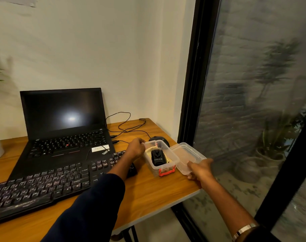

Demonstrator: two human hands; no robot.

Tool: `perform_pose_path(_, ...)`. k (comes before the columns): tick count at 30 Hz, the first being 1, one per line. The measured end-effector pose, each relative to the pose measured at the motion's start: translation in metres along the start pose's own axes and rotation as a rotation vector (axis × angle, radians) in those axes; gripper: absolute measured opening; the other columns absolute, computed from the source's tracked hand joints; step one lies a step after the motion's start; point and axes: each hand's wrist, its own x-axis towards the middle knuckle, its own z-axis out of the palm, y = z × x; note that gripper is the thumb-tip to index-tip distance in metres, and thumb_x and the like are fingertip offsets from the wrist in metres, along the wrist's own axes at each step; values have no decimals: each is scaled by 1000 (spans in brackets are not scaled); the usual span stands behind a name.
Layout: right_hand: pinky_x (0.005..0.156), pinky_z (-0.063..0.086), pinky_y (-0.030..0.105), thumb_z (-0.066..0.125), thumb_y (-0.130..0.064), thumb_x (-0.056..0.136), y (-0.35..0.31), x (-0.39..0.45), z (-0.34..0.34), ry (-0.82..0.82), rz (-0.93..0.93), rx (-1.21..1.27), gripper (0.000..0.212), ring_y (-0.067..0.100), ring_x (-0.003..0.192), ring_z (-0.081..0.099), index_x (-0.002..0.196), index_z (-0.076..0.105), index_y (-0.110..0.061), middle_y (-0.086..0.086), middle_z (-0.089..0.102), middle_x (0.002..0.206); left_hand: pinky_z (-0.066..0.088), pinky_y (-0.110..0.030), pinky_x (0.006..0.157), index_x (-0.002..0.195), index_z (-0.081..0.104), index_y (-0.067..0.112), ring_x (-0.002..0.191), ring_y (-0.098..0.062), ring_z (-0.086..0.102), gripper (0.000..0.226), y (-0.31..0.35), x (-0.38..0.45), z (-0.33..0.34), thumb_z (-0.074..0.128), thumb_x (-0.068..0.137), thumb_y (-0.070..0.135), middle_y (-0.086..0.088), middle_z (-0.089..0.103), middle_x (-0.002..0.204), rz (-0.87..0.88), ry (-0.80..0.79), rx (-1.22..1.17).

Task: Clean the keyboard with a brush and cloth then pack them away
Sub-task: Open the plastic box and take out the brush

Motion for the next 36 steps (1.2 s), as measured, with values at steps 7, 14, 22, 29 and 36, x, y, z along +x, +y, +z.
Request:
perform_pose_path(7,99,45,43,74,-42,75,-11,2,-2,3,-14,-595,90,34,121,47,138,24,-3,16,35,135,49,-36,94,134,52,3,120,-29,54,36,2,-6,3,48,98,5,-16,56,133,18,41,72)
perform_pose_path(14,104,41,47,78,-46,68,-9,11,-4,-47,84,-654,109,35,127,39,145,12,-6,17,27,143,49,-37,96,136,49,3,121,-31,53,38,2,-10,4,48,98,5,-18,55,135,33,48,112)
perform_pose_path(22,103,39,42,64,-60,77,-9,4,-3,-100,9,-861,85,31,127,34,140,34,-11,13,23,140,53,-40,95,129,54,1,116,-30,56,34,0,-12,3,54,95,3,-18,56,130,19,106,120)
perform_pose_path(29,107,35,45,64,-60,78,-13,3,-3,-152,-3,-904,86,33,131,30,142,33,-12,12,18,145,54,-41,94,125,55,1,114,-31,56,31,-2,-16,1,54,94,5,-19,52,131,-14,151,125)
perform_pose_path(36,106,33,43,64,-49,83,-35,-14,3,-54,-139,-942,77,33,134,27,142,33,-11,13,19,147,55,-38,91,127,54,-1,114,-31,57,34,0,-20,-4,57,94,7,-18,54,131,-37,145,120)
